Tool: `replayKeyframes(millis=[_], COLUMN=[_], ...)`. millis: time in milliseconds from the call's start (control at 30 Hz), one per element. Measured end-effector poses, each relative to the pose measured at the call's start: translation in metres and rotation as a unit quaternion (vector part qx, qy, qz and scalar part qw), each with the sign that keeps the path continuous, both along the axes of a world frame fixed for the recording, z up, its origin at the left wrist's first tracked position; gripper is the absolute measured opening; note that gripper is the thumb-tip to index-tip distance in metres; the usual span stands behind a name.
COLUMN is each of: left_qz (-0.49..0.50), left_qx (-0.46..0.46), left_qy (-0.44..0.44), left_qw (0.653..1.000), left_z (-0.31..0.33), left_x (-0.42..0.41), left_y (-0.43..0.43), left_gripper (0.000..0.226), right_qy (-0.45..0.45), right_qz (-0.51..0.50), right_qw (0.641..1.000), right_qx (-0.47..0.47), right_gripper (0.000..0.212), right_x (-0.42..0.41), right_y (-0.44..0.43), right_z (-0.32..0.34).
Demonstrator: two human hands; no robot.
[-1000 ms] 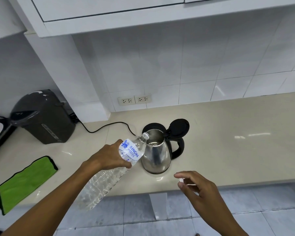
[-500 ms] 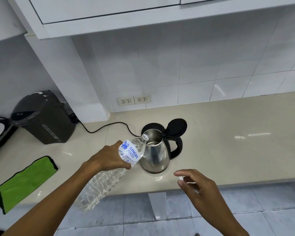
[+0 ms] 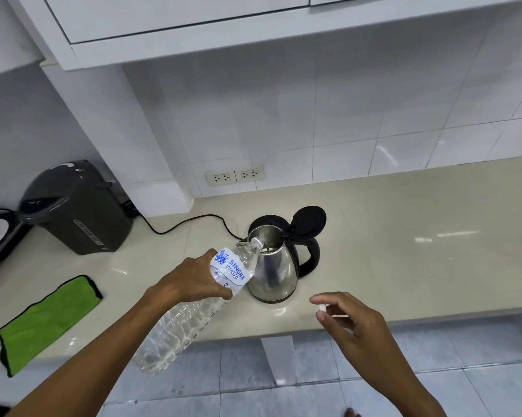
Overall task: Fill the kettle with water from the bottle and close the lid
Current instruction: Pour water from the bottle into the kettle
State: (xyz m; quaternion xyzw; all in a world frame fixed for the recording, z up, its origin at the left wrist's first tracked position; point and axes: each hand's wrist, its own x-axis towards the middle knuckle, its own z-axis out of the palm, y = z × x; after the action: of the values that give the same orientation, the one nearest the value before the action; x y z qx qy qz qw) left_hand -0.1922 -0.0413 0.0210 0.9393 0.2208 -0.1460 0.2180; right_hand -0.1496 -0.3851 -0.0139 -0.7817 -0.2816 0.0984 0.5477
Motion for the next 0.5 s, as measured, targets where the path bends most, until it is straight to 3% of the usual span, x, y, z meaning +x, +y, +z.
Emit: replayKeyframes(millis=[500], left_qz=[-0.009], left_qx=[0.005], left_qy=[0.003], left_qw=[1.0], left_z=[-0.002], left_x=[-0.0004], left_y=[-0.0003], left_gripper=[0.072], right_qy=[-0.002], right_qz=[0.008], right_qw=[1.0], right_qx=[-0.011], right_gripper=[0.019], right_x=[-0.0032], right_y=[-0.0013], right_z=[0.0003])
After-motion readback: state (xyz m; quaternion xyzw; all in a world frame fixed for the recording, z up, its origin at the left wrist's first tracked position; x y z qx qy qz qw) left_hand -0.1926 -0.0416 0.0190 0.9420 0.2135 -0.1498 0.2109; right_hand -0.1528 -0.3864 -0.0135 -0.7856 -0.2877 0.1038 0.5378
